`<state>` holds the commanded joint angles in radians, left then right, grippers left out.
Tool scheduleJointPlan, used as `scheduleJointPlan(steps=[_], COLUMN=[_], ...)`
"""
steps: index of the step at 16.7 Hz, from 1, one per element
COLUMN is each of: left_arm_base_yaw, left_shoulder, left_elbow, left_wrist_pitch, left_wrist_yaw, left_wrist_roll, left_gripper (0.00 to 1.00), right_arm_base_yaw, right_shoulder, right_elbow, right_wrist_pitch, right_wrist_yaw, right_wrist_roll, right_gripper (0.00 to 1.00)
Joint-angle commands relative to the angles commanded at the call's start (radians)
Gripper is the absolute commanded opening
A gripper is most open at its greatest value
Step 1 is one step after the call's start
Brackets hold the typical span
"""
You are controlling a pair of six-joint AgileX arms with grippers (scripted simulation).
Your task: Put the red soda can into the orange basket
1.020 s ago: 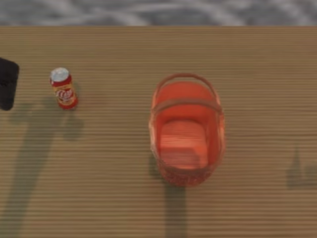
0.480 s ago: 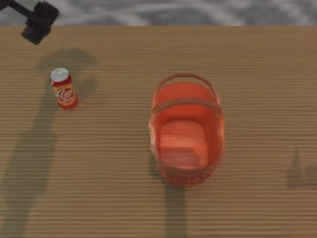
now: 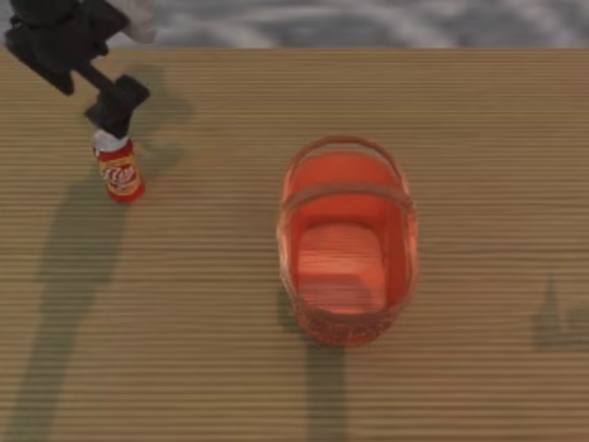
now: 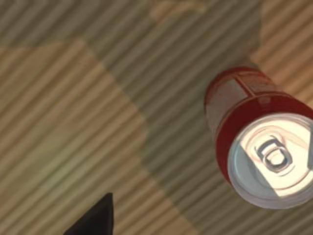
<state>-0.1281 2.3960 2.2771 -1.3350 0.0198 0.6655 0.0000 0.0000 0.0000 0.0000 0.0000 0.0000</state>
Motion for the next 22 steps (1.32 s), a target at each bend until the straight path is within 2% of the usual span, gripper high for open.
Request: scheduleJointPlan(steps=[4,11,18,22], left_arm_base_yaw=[-0.002,0.003,-0.001,-0.001], left_shoulder=[0.128,0.136,0.139,0.140], left_elbow=[0.097,0.096,-0.081,-0.088], left_wrist_pitch=[-0.077,-0.076,0.106,0.113], left_wrist_yaw=[-0.012,-0.013,-0.013,-0.013], left_wrist_roll=[0.030,0.031,0.032,0.032], left_gripper=[1.00,1.00,1.00,1.00], right_arm_base_yaw=[0.000,0.000,0.000,0.000], right_shoulder=[0.000,0.000,0.000,0.000], right_elbow=[0.000,0.000,0.000,0.000], right_wrist_pitch=[0.000,0.000,0.000,0.000], right_wrist_yaw=[0.000,0.000,0.000,0.000], right_wrist_roll=[0.000,0.000,0.000,0.000], right_gripper=[1.00,1.00,1.00,1.00])
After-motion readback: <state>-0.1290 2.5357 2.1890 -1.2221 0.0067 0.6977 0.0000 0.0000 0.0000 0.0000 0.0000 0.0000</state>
